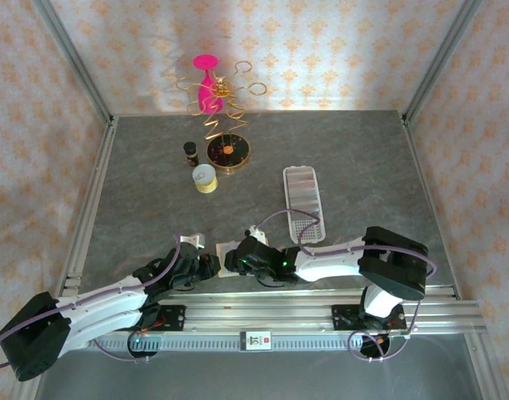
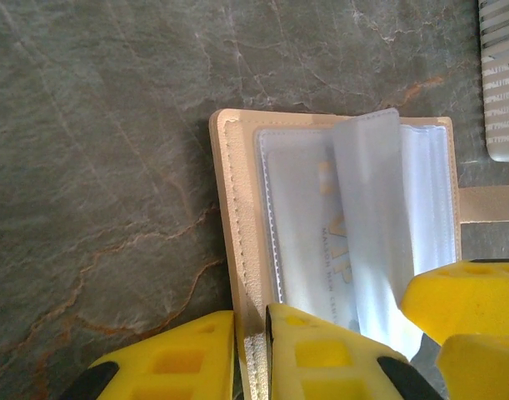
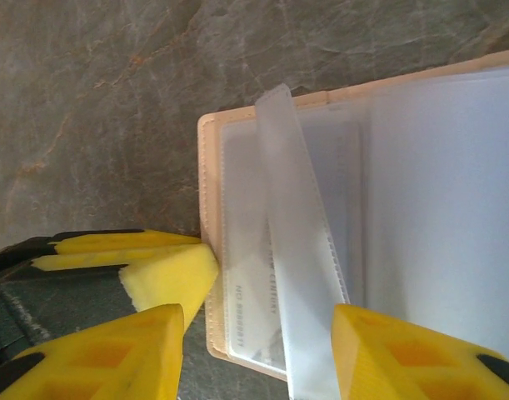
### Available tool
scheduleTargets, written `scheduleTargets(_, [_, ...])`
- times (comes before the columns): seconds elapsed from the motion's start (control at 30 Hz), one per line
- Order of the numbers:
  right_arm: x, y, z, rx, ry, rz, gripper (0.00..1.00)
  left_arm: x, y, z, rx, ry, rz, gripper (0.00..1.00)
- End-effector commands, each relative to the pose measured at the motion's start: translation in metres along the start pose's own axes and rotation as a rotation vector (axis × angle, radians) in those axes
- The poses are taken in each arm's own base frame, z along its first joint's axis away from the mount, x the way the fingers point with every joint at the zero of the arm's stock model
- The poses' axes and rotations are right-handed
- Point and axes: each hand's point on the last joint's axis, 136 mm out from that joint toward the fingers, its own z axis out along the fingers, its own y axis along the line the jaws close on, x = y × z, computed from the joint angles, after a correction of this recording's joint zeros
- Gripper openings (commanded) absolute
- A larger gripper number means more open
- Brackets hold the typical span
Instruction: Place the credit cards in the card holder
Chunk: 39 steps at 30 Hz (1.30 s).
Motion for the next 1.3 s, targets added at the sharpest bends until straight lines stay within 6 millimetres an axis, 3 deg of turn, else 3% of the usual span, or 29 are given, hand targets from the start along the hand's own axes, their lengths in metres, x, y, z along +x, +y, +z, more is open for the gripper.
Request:
scheduleTargets(0.0, [-0.002,0.017,0.004,-0.049,-0.005,-0.005,0.50,0.000,0.004,0.000,-0.009,-0.016,-0.008,0.17])
scheduleTargets(0.27, [-0.006,0.039,0.000,-0.140,-0.012,-0.001,0.50,0.001,0.016,0.002,-0.043,-0.030,-0.024,0.18])
scheduleTargets(0.47, [-0.013,0.068,-0.009,-0.249,-0.023,0.003,0.51,0.001,0.024,0.001,-0.084,-0.040,-0.020,0.22])
scheduleTargets(0.7, [-0.043,0.095,-0.047,-0.318,-0.128,-0.036,0.52,-0.004,0.025,-0.001,-0.090,-0.067,-0.035,0.23])
scheduleTargets(0.87, [-0.080,0.075,-0.082,-0.231,-0.259,-0.126,0.52,-0.016,0.024,-0.008,-0.107,-0.123,-0.032,0.23])
scheduleTargets(0.97, [-0.105,0.062,-0.105,-0.170,-0.350,-0.288,0.52,-0.028,0.021,-0.017,-0.129,-0.173,-0.019,0.22])
scheduleTargets(1.03, [-0.118,0.063,-0.124,-0.139,-0.438,-0.490,0.53,-0.038,0.012,-0.024,-0.114,-0.205,-0.017,0.22])
scheduleTargets(1.1, [-0.112,0.069,-0.135,-0.134,-0.458,-0.798,0.57,-0.046,0.003,-0.031,-0.090,-0.233,-0.012,0.22])
scheduleTargets(1.17, [-0.094,0.063,-0.137,-0.086,-0.393,-1.168,0.61,-0.051,-0.006,-0.036,-0.068,-0.249,0.001,0.20])
scheduleTargets(1.27, [-0.093,0.031,-0.136,0.118,-0.301,-1.566,0.67,-0.055,-0.018,-0.043,-0.047,-0.241,0.027,0.17])
